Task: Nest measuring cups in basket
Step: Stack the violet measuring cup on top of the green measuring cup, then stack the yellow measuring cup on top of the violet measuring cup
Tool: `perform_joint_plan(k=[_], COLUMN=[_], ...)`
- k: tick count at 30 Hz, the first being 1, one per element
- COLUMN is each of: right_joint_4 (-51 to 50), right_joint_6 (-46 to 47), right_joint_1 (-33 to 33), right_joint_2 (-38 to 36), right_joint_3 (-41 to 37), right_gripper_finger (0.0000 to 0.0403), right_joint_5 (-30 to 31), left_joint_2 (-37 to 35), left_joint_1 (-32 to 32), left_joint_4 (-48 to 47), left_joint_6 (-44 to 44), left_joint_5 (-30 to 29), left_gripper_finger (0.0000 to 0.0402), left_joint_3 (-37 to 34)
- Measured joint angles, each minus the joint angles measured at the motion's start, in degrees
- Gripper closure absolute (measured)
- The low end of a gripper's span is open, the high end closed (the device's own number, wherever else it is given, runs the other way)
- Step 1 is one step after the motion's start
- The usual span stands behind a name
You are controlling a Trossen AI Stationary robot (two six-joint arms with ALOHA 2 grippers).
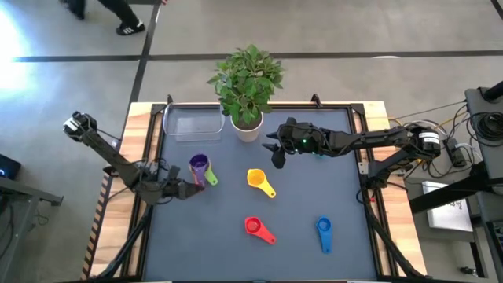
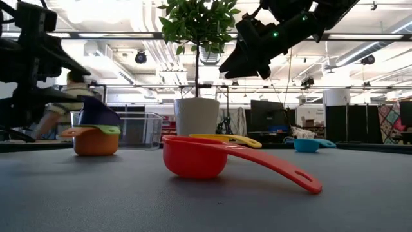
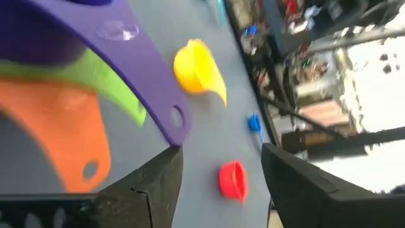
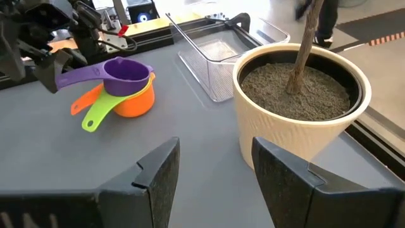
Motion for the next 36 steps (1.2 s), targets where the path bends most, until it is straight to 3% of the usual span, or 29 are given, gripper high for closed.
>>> perform_joint_plan(k=[4, 8, 12, 20, 28, 36], right_joint_4=[0.0, 0.0, -0.2, -6.7, -10.0, -8.9], right_joint_6=[0.0, -0.2, -1.8, -2.7, 0.0, 2.1], right_joint_1=[0.0, 0.0, 0.0, 0.0, 0.1, 0.1], right_joint_2=[0.0, 0.0, 0.0, 0.0, 3.6, 12.0], right_joint_3=[0.0, 0.0, 0.0, 0.0, 0.0, 0.7], right_gripper_finger=[0.0216, 0.0216, 0.0216, 0.0216, 0.0216, 0.0216], right_joint_5=[0.0, 0.0, -0.3, -9.1, -10.2, -12.0], left_joint_2=[-1.3, -2.6, -3.0, 1.8, 11.5, 17.9], left_joint_1=[0.0, 0.0, 0.1, 0.1, 0.1, 0.1], left_joint_4=[-0.3, 1.6, -4.6, -28.4, -30.3, -30.0], left_joint_6=[-0.2, 4.3, 11.2, 20.1, 30.6, 30.1], left_joint_5=[5.2, 6.3, 0.7, -14.2, -22.0, -21.6], left_gripper_finger=[0.0217, 0.0221, 0.0222, 0.0222, 0.0222, 0.0222], left_joint_3=[0.0, 0.4, 4.7, 19.5, 26.5, 27.6])
